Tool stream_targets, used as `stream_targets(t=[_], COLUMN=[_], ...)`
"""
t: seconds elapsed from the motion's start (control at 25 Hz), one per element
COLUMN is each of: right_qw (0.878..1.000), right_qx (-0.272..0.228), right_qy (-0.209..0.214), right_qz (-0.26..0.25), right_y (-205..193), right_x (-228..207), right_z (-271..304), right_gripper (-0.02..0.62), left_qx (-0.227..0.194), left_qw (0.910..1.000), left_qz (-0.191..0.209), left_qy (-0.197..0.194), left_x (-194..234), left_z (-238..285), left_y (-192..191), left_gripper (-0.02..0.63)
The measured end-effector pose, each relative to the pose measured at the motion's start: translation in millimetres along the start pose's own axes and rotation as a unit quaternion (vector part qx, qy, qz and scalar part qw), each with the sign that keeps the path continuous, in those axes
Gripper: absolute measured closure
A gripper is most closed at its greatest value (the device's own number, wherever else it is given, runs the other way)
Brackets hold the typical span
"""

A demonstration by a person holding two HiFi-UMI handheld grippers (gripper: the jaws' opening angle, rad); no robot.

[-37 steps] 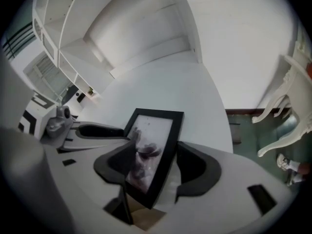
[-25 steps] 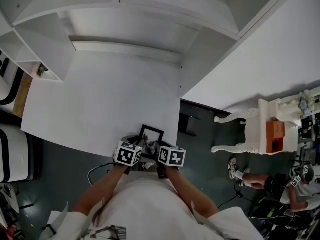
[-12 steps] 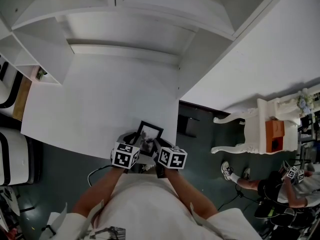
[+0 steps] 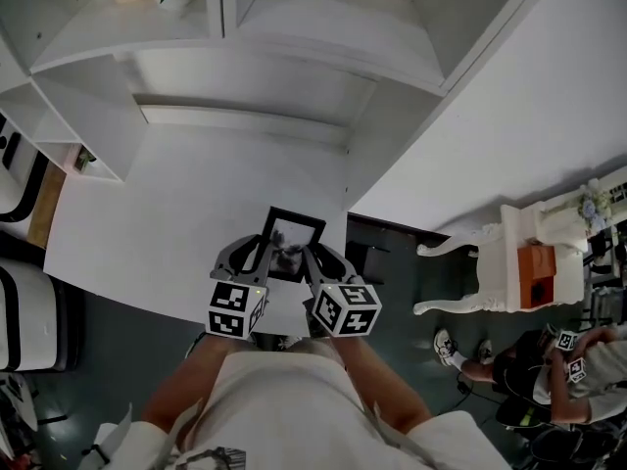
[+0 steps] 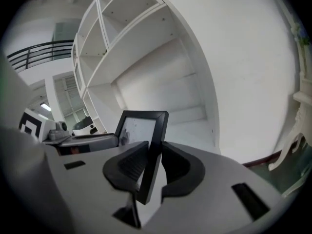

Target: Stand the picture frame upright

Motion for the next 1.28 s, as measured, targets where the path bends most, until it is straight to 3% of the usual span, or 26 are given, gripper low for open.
stream_targets(t=[0.32, 0.64, 0.8, 1.28], right_qw=[0.994, 0.977, 0.968, 0.922], right_qx=[-0.09, -0.177, -0.208, -0.308], right_qy=[0.038, 0.075, 0.106, 0.192], right_qz=[-0.04, -0.089, -0.091, -0.135], right_y=[79.1, 161.3, 199.5, 305.5], right_x=[26.0, 54.2, 71.1, 132.8], right_z=[-15.5, -41.9, -53.5, -89.9], right_gripper=[0.505, 0.505, 0.508, 0.505], left_qx=[-0.084, -0.164, -0.202, -0.298], left_qw=[0.9953, 0.9808, 0.9694, 0.9269], left_qz=[0.041, 0.092, 0.118, 0.178], left_qy=[0.025, 0.052, 0.073, 0.143], left_x=[0.7, -6.3, -9.3, -13.4], left_z=[-21.1, -47.6, -65.5, -126.1], left_y=[80.5, 162.8, 201.7, 314.6], left_gripper=[0.522, 0.522, 0.522, 0.522])
Point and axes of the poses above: the fingertips, and each gripper's own axes: z forward along the fingers, x to its left, y out of its top, the point moved 2 cm from there along -z, backward along the fingers, and after that the axes turned 10 degrees about -y, right-handed, at the moved point
